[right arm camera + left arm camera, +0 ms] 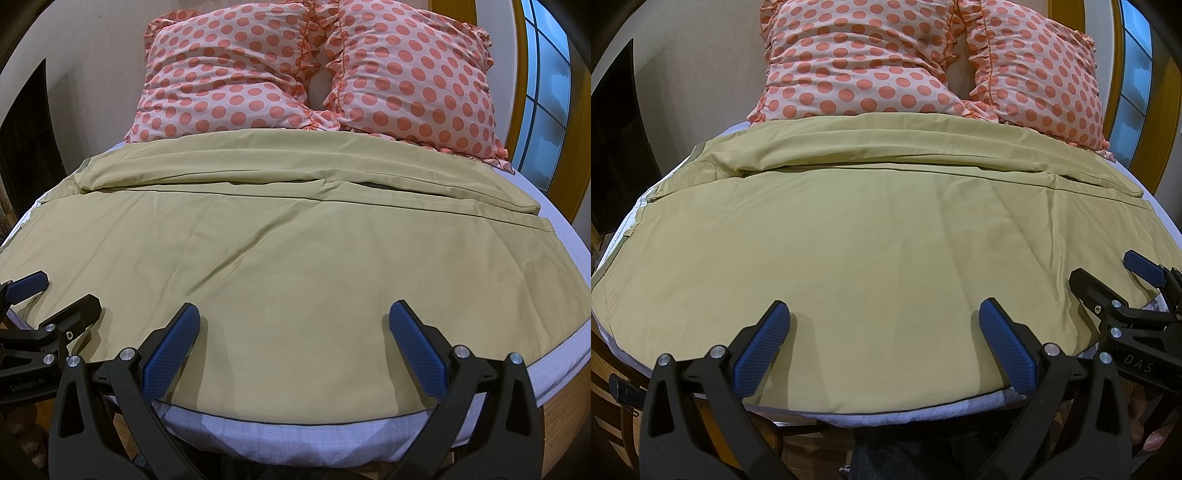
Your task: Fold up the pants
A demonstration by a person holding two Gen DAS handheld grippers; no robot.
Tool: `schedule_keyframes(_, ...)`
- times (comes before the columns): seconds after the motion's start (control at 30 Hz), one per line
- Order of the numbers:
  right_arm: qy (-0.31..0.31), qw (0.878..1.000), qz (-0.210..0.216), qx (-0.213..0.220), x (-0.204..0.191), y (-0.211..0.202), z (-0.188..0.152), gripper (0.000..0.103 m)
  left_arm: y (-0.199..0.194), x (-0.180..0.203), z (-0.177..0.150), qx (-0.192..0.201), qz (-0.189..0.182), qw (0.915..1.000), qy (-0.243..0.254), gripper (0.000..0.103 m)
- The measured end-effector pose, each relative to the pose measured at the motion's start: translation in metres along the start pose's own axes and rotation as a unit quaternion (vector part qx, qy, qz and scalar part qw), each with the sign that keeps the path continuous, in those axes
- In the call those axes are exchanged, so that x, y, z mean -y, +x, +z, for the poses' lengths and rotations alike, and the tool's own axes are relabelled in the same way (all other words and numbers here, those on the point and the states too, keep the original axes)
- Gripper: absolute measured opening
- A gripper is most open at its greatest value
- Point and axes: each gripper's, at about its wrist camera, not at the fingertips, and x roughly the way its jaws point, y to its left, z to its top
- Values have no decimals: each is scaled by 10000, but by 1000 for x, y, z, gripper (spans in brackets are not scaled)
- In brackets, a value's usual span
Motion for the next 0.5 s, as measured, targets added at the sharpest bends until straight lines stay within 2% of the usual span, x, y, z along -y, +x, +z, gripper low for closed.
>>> schedule_keyframes(0.5,1,10000,2,12,0,0,0,102,-1,-1,2,32,1,10000,0,101)
